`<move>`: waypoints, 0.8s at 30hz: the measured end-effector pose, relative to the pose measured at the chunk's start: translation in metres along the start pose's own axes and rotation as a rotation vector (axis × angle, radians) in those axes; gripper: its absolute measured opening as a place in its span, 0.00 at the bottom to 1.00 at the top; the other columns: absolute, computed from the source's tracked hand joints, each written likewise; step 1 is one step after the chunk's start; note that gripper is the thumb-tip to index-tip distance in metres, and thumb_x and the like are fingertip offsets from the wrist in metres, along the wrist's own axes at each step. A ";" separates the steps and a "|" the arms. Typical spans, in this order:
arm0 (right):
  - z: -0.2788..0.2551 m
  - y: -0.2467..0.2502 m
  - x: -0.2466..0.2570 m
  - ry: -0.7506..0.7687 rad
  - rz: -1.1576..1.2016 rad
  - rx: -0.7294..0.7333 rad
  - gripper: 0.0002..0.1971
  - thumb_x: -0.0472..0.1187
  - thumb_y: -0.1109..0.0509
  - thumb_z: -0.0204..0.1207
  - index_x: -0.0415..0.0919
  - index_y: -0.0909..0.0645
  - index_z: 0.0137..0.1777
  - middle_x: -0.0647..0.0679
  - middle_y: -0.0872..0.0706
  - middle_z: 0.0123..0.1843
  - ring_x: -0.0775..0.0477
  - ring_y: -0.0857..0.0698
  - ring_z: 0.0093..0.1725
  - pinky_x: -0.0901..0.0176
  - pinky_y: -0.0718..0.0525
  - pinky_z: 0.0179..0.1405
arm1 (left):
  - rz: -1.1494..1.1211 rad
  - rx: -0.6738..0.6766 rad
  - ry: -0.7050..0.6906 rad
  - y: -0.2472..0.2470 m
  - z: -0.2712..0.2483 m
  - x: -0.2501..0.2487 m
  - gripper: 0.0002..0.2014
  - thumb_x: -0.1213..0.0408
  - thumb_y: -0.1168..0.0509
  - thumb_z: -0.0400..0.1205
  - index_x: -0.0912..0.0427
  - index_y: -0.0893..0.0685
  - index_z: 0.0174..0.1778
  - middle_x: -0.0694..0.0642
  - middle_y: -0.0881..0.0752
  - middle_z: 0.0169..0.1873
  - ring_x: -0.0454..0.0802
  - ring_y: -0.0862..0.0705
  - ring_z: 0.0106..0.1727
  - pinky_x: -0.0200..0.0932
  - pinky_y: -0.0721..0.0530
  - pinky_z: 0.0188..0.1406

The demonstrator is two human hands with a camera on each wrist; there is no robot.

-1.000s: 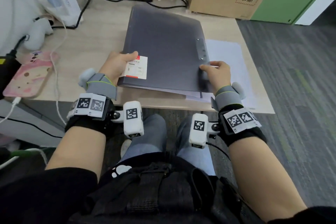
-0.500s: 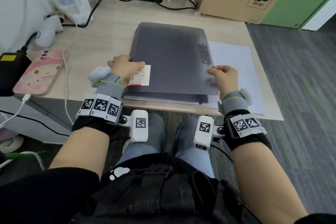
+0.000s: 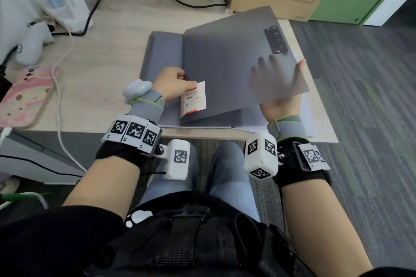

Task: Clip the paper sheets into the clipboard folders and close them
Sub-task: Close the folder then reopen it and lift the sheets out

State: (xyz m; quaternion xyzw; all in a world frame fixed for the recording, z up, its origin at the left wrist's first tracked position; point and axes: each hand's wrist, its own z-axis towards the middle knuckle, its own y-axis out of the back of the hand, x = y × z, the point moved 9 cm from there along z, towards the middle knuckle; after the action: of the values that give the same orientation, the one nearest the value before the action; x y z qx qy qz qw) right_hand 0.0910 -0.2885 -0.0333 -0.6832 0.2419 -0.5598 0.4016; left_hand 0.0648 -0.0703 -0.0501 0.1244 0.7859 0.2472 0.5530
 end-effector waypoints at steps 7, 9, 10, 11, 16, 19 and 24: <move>0.008 -0.051 0.000 -0.020 -0.104 -0.001 0.35 0.61 0.16 0.47 0.47 0.25 0.51 0.46 0.25 0.50 0.43 0.26 0.52 0.46 0.32 0.60 | -0.051 0.221 -0.081 -0.025 -0.011 -0.023 0.22 0.59 0.38 0.83 0.59 0.28 0.73 0.56 0.21 0.47 0.49 0.20 0.44 0.30 0.21 0.34; 0.006 -0.065 -0.008 -0.031 -0.295 -0.055 0.42 0.61 0.13 0.39 0.48 0.26 0.53 0.49 0.23 0.48 0.46 0.26 0.51 0.52 0.30 0.59 | -0.130 0.248 -0.099 -0.019 -0.014 -0.027 0.17 0.56 0.41 0.84 0.56 0.23 0.67 0.54 0.19 0.46 0.50 0.20 0.49 0.39 0.20 0.44; 0.011 -0.063 -0.009 -0.001 -0.397 -0.122 0.34 0.62 0.18 0.54 0.47 0.25 0.56 0.52 0.21 0.45 0.49 0.25 0.48 0.58 0.26 0.54 | -0.172 0.252 -0.108 -0.014 -0.017 -0.029 0.14 0.54 0.42 0.85 0.55 0.21 0.63 0.53 0.18 0.45 0.51 0.20 0.49 0.44 0.20 0.49; 0.013 -0.064 -0.009 0.020 -0.414 -0.154 0.19 0.58 0.29 0.72 0.46 0.23 0.55 0.55 0.17 0.38 0.51 0.24 0.44 0.63 0.23 0.47 | -0.207 0.256 -0.117 -0.010 -0.018 -0.032 0.14 0.53 0.44 0.85 0.53 0.20 0.60 0.52 0.17 0.46 0.52 0.19 0.49 0.47 0.20 0.51; 0.036 -0.126 -0.048 -0.017 -0.618 0.076 0.05 0.52 0.35 0.77 0.53 0.24 0.43 0.63 0.15 0.34 0.60 0.21 0.41 0.66 0.23 0.41 | -0.389 0.252 -0.167 0.035 -0.030 -0.036 0.20 0.46 0.51 0.85 0.50 0.22 0.64 0.53 0.17 0.62 0.56 0.12 0.50 0.53 0.14 0.55; 0.038 -0.156 -0.082 -0.084 -0.839 0.183 0.33 0.67 0.27 0.60 0.53 0.26 0.62 0.58 0.19 0.63 0.57 0.22 0.63 0.59 0.25 0.62 | -0.473 0.236 -0.205 0.062 -0.039 -0.035 0.28 0.42 0.58 0.85 0.53 0.25 0.69 0.51 0.16 0.59 0.52 0.09 0.46 0.51 0.11 0.46; 0.039 -0.179 -0.127 -0.011 -0.979 0.226 0.44 0.60 0.28 0.59 0.46 0.33 0.77 0.49 0.31 0.77 0.55 0.30 0.75 0.58 0.30 0.76 | -0.679 0.135 -0.224 0.119 -0.045 -0.009 0.34 0.38 0.66 0.83 0.49 0.22 0.68 0.54 0.15 0.64 0.61 0.14 0.60 0.60 0.16 0.57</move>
State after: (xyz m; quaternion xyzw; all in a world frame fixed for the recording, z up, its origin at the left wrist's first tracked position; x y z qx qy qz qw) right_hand 0.0741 -0.0783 0.0393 -0.6717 -0.1715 -0.7017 0.1647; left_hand 0.0174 0.0152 0.0322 -0.0810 0.7314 -0.0183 0.6768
